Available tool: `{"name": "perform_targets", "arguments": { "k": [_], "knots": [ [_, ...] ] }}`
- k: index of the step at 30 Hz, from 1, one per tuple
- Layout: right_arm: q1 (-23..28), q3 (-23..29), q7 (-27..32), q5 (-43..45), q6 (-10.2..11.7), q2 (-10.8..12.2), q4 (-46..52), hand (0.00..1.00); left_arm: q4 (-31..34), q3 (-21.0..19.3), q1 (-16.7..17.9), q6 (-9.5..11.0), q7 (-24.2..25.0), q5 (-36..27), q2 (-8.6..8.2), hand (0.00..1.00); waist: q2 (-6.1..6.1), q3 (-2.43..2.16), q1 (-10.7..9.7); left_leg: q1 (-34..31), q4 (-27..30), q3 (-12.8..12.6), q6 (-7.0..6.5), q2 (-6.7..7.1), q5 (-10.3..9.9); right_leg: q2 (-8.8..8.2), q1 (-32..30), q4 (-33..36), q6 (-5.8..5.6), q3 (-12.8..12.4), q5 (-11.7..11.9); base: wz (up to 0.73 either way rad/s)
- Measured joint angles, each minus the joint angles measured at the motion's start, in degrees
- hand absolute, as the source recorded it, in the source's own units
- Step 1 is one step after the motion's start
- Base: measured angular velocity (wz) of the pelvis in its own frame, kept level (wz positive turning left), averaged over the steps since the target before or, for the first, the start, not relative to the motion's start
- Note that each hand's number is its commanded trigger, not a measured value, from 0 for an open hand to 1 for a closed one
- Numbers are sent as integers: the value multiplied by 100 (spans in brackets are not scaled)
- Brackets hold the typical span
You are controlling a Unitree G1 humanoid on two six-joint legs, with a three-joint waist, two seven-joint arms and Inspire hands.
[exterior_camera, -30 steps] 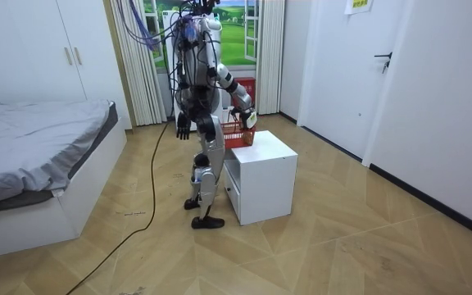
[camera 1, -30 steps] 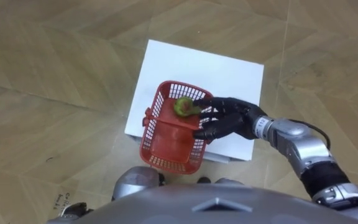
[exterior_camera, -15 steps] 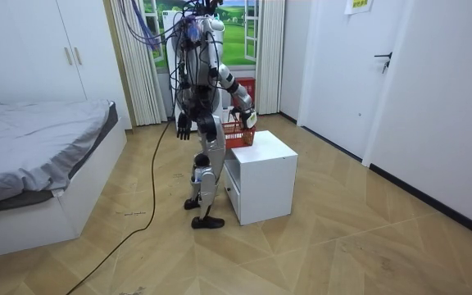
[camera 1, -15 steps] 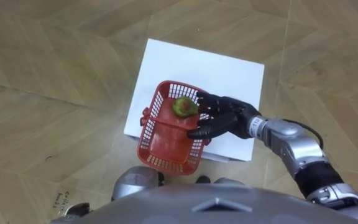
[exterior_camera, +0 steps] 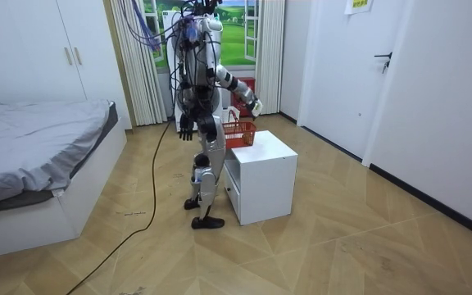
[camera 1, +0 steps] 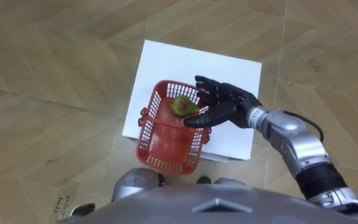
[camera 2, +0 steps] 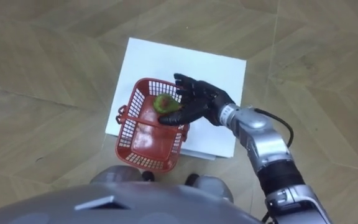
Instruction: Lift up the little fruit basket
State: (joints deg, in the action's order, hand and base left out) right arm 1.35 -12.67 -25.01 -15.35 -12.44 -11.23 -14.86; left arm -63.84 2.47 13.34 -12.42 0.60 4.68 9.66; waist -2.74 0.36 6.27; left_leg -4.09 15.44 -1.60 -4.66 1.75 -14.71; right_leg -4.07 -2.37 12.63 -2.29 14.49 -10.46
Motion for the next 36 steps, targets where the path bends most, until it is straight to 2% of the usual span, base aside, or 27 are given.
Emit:
{"name": "perform_targets", "arguments": {
  "k": [2, 5, 11, 15, 18, 21, 23, 26, 27, 30, 32, 33, 34, 36],
  "knots": [
    [2, 102, 16, -225, 7, -10, 280, 0, -12, -3, 1, 57, -5, -1, 1, 0, 7, 3, 11, 58, -16, -3, 0, 0, 0, 0, 32, 0, 0, -15, 0, -3],
    [1, 317, 77, -604, 166, -9, 619, 0, -49, -9, 2, 160, -20, -3, 4, 0, 12, 1, -22, 89, -14, -2, 0, 1, 0, 1, 70, -2, 0, -30, 0, 0],
    [40, 1065, 281, -947, 295, -34, 1218, 0, -2, -413, 112, 423, 17, -4, -2, 0, 14, -8, -128, 125, -8, -15, 0, 1, 2, -4, 84, -7, 0, -29, 0, -1],
    [38, 1328, 405, -1191, 576, -145, 1646, 0, 28, -467, 221, 555, 11, 5, 13, 0, 17, -10, -144, 276, -58, -99, 5, -18, 5, 13, 168, -15, -1, -139, -1, -12],
    [39, 1407, 484, -1198, 662, -144, 1747, 0, 19, -506, 225, 651, 2, 13, 14, 0, -12, -25, -182, 345, -110, -148, 12, -21, 11, 21, 210, -52, -1, -200, 0, -10],
    [132, 1564, 603, -1157, 663, -145, 1813, 0, 32, -741, 270, 660, -1, 112, 15, 0, -65, -62, -293, 385, -127, -162, 12, -21, 11, 27, 259, -91, -2, -223, 1, -2],
    [208, 1705, 781, -1114, 703, -155, 1815, 0, 31, -800, 286, 654, -9, 113, 23, 0, -75, -65, -303, 379, -129, -186, 12, -21, 11, 31, 259, -89, -6, -248, 6, -5],
    [388, 1888, 1217, -1049, 819, -153, 1434, 0, 1, -813, 321, 641, -73, 110, 25, 0, -70, -62, -377, 455, -122, -298, 11, -35, 10, 46, 292, -101, -7, -341, 36, -9],
    [530, 1970, 1353, -868, 833, -137, 1202, 0, -42, -826, 341, 640, -136, 110, 23, 0, -69, -61, -513, 474, -130, -296, 11, -32, 10, 42, 341, -106, -9, -334, 36, 0],
    [888, 2132, 1830, -434, 902, -105, 311, 0, -49, -917, 376, 635, -285, 99, 24, 0, -67, -64, -729, 487, -236, -272, 9, -33, 7, 44, 329, -104, -14, -327, 39, 2],
    [1087, 2154, 2151, -28, 905, -102, -430, 0, -53, -928, 391, 633, -380, 99, 17, 0, -45, -77, -759, 585, -334, -320, 9, -37, 7, 51, 355, -93, -14, -352, 39, -14],
    [1267, 2204, 2350, 159, 888, -101, -835, 0, -46, -928, 392, 634, -414, 111, 2, 0, -40, -107, -761, 637, -372, -373, 9, -44, 8, 56, 366, -85, -14, -373, 39, -21],
    [1338, 2238, 2424, 226, 889, -101, -997, 0, -45, -929, 394, 634, -420, 111, -6, 0, -16, -105, -763, 652, -378, -392, 9, -45, 8, 58, 373, -88, -14, -386, 39, -19],
    [1440, 2301, 2755, 376, 899, -96, -1971, 0, -25, -955, 404, 639, -455, 111, -5, 0, 31, -103, -799, 692, -393, -435, 9, -49, 8, 67, 393, -100, -14, -429, 39, -12]
  ]
}}
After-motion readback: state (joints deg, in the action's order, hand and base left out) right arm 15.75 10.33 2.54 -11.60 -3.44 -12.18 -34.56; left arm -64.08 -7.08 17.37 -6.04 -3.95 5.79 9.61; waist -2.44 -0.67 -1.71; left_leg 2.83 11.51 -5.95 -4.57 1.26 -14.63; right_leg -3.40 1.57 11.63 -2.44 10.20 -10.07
